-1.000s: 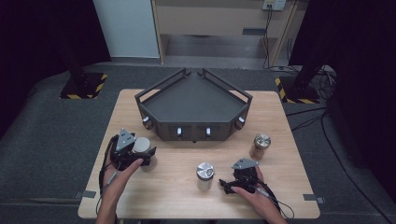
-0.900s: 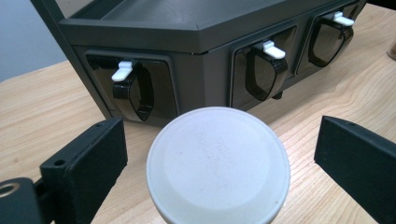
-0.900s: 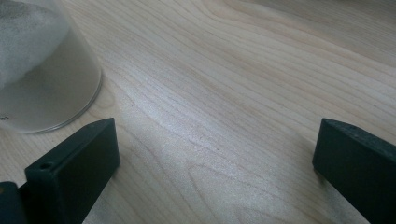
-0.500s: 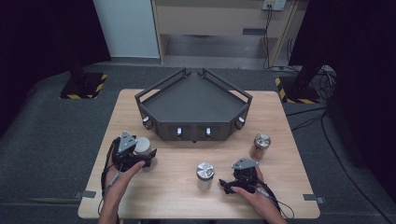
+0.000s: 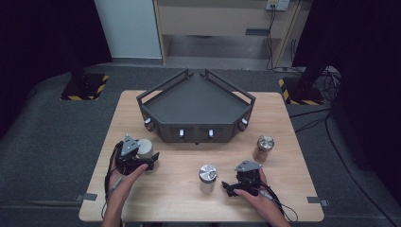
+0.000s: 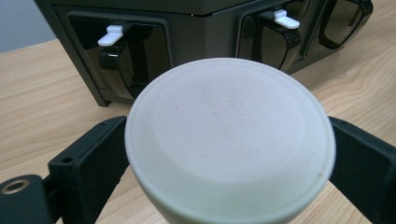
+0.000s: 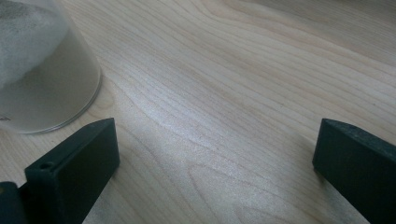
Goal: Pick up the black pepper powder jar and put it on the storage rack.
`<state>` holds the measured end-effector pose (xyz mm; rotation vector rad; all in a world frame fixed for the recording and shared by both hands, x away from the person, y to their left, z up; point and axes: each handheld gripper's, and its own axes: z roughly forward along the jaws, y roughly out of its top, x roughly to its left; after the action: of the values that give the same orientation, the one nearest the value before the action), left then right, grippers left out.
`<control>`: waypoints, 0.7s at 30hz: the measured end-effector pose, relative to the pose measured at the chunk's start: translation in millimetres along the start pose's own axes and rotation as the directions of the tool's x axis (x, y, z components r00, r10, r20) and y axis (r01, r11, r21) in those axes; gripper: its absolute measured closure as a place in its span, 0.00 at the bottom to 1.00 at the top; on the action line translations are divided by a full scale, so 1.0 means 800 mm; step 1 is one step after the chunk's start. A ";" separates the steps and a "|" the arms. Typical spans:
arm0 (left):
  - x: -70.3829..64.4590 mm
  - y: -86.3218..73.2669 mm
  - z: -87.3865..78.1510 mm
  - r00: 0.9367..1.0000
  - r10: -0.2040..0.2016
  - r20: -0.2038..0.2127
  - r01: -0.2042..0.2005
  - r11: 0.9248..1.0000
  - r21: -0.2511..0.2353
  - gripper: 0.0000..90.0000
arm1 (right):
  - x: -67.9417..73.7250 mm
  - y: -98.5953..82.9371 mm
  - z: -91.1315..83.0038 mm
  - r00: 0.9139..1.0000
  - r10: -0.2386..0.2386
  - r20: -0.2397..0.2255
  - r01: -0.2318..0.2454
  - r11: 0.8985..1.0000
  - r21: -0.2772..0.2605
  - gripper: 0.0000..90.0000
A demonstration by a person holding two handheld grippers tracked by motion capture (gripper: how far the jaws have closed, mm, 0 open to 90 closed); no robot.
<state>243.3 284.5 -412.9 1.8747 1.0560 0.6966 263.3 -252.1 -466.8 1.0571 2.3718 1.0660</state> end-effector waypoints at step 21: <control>-0.006 -0.014 -0.002 1.000 -0.018 -0.010 0.018 0.999 -0.044 0.36 | 0.000 0.000 0.000 1.000 0.000 0.000 0.000 1.000 0.000 0.01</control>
<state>235.5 284.2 -422.3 1.8236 1.0541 0.7142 263.4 -252.1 -466.7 1.0570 2.3719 1.0659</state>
